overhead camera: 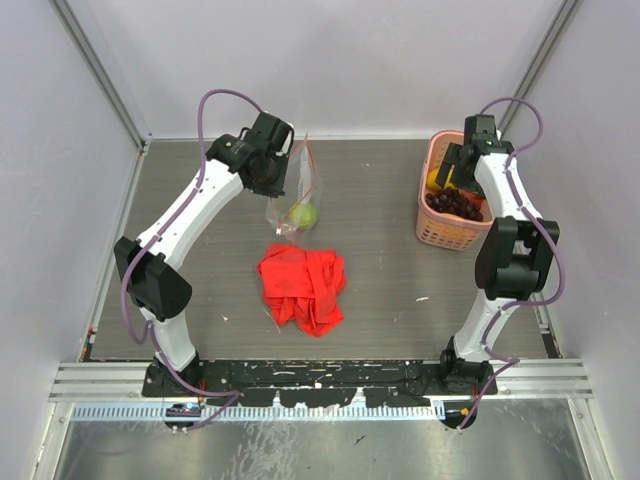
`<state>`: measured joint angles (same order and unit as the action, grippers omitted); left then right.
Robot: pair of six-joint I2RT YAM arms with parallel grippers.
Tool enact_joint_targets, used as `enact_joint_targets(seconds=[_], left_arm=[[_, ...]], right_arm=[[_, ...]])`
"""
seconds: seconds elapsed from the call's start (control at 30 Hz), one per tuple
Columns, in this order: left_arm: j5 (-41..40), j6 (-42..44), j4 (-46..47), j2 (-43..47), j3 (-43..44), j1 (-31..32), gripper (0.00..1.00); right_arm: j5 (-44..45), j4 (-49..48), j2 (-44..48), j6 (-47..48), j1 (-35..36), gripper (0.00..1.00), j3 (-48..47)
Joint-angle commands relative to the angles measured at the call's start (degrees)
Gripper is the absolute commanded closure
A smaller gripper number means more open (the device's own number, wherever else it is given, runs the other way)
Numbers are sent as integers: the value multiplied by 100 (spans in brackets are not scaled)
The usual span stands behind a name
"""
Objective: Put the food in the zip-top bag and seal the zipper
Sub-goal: Pick up the fake fruit from the bin.
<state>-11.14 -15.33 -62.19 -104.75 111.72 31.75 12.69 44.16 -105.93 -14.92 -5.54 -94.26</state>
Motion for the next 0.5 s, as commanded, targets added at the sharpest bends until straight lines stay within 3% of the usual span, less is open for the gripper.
enact_joint_targets(seconds=[0.0, 0.17, 0.47], left_arm=[[89, 90, 119, 273, 32, -28, 100], [111, 94, 118, 253, 44, -28, 100], [123, 107, 101, 239, 53, -27, 100]], right_arm=[[-502, 504, -110, 420, -17, 9, -433], [-1110, 643, 115, 468, -18, 9, -194], [-570, 1767, 157, 286, -8, 9, -762]])
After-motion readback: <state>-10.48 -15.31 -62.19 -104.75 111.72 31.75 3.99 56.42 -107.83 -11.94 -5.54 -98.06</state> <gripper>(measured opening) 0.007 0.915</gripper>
